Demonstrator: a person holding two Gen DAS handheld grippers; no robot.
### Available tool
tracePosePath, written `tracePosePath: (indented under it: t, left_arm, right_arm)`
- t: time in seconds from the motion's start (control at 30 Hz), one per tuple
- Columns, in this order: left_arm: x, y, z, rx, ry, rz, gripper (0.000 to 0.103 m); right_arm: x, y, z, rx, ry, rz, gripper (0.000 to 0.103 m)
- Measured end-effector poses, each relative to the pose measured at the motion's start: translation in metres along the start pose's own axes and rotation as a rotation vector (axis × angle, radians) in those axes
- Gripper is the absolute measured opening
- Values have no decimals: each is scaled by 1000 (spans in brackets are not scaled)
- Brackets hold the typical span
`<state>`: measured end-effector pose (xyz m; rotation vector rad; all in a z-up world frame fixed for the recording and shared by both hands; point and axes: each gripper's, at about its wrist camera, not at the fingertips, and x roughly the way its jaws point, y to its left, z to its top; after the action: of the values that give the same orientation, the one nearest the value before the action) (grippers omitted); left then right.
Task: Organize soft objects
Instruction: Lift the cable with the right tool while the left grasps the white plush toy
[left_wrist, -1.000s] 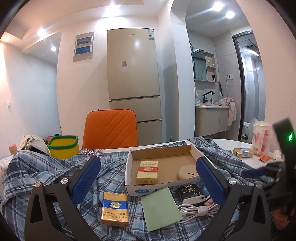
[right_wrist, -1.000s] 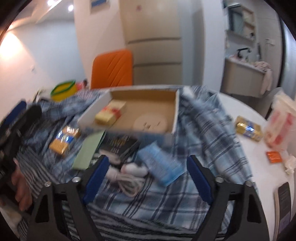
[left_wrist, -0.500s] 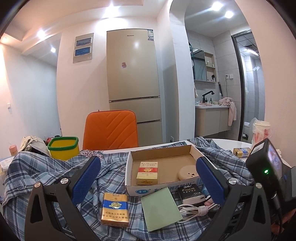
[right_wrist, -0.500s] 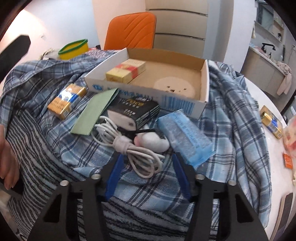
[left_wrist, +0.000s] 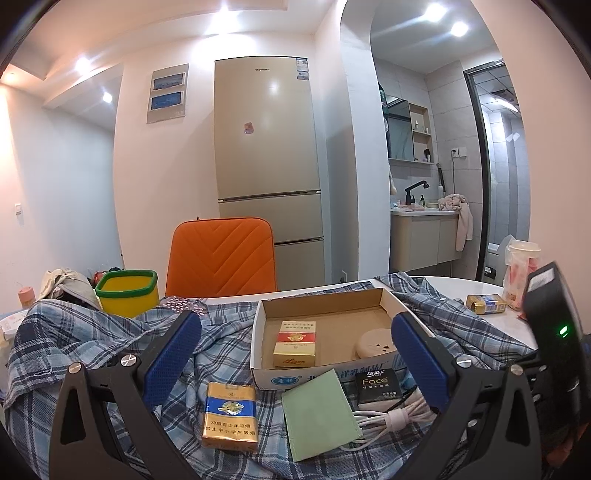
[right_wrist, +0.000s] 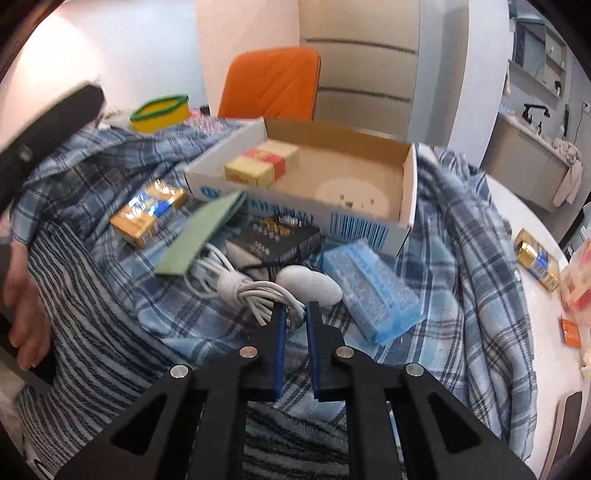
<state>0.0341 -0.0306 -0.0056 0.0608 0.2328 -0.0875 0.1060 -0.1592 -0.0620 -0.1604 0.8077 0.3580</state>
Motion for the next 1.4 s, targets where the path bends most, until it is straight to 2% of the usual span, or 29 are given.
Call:
tracePosePath:
  t: [0.3, 0.53, 0.63, 0.7, 0.9, 1.07, 1.17, 1.23, 1.33, 1.4]
  left_arm:
    - [2, 2, 0, -11, 7, 14, 103]
    - [11, 7, -1, -36, 54, 38, 103]
    - [14, 10, -3, -51, 69, 38, 103]
    - [15, 11, -3, -54, 76, 42, 103]
    - [23, 11, -5, -53, 113, 31, 103]
    - [29, -2, -5, -2, 160, -128, 102]
    - [39, -17, -5, 51, 221, -227, 91]
    - [49, -28, -8, 88, 290, -283, 79]
    - [68, -44, -14, 133, 413, -391, 69]
    - [77, -56, -18, 163, 484, -458, 65]
  right_arm:
    - [-43, -13, 9, 89, -251, -11, 10]
    - [-74, -20, 7, 135, -437, -76, 9]
    - [-85, -20, 5, 152, -503, -130, 9]
    - [-89, -23, 4, 163, -528, -160, 9]
    - [-87, -30, 4, 200, -518, -224, 9]
    - [-93, -33, 1, 225, -558, -274, 9]
    - [-96, -36, 0, 232, -570, -263, 9]
    - [-97, -36, -1, 232, -571, -265, 9]
    - [-97, -36, -1, 230, -569, -260, 9]
    - [-97, -35, -1, 231, -571, -264, 9]
